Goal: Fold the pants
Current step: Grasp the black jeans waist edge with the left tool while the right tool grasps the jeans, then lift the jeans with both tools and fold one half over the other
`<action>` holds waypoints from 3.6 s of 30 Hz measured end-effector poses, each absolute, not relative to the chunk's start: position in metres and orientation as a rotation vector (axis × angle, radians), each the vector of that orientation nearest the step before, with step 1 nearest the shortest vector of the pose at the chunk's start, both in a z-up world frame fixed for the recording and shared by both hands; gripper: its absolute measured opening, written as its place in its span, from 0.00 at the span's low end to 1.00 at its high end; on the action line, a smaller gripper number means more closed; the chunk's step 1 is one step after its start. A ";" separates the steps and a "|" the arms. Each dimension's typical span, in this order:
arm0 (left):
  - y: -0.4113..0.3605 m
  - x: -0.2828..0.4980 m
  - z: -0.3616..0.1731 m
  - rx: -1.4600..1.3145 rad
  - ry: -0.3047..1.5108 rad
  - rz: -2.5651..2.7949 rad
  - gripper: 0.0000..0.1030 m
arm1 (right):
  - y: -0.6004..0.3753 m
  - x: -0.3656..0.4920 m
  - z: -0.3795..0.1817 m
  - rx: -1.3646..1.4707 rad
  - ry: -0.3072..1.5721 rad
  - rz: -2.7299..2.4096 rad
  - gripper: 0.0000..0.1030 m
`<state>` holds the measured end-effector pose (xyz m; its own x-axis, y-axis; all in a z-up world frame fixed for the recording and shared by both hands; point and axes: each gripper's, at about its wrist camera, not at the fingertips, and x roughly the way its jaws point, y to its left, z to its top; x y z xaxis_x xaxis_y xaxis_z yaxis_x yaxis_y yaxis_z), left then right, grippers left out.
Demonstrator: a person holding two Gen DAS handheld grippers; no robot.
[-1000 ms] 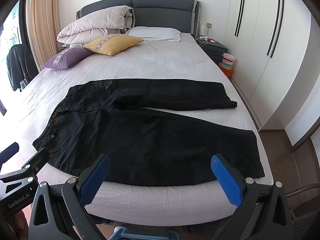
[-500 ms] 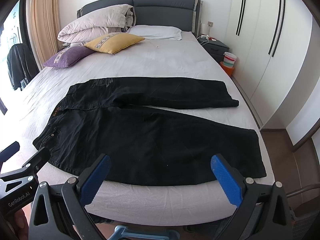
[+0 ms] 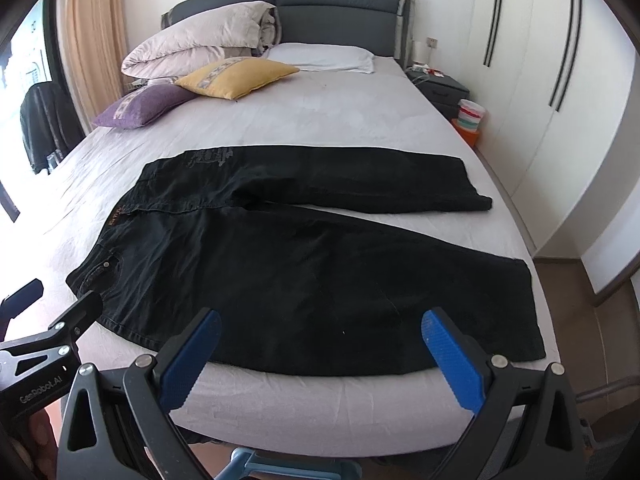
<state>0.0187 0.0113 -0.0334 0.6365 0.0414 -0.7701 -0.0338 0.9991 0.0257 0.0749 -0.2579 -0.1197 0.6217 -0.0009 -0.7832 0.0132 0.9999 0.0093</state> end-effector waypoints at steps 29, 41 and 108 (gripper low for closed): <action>0.102 0.459 -0.114 0.484 1.047 -0.466 1.00 | -0.350 0.409 -0.177 -0.295 0.935 0.639 1.00; 0.115 0.554 -0.190 0.439 1.278 -0.609 0.63 | -0.359 0.464 -0.215 -0.354 0.972 0.678 0.94; 0.098 0.347 -0.091 0.674 0.496 -0.466 0.09 | -0.257 0.431 -0.169 -0.819 0.859 0.720 0.03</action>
<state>0.3468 0.0980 -0.0909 0.7853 -0.2433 -0.5693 0.5530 0.6892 0.4682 0.4310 -0.2574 -0.1685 0.4667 0.2112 -0.8588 -0.8087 0.4950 -0.3178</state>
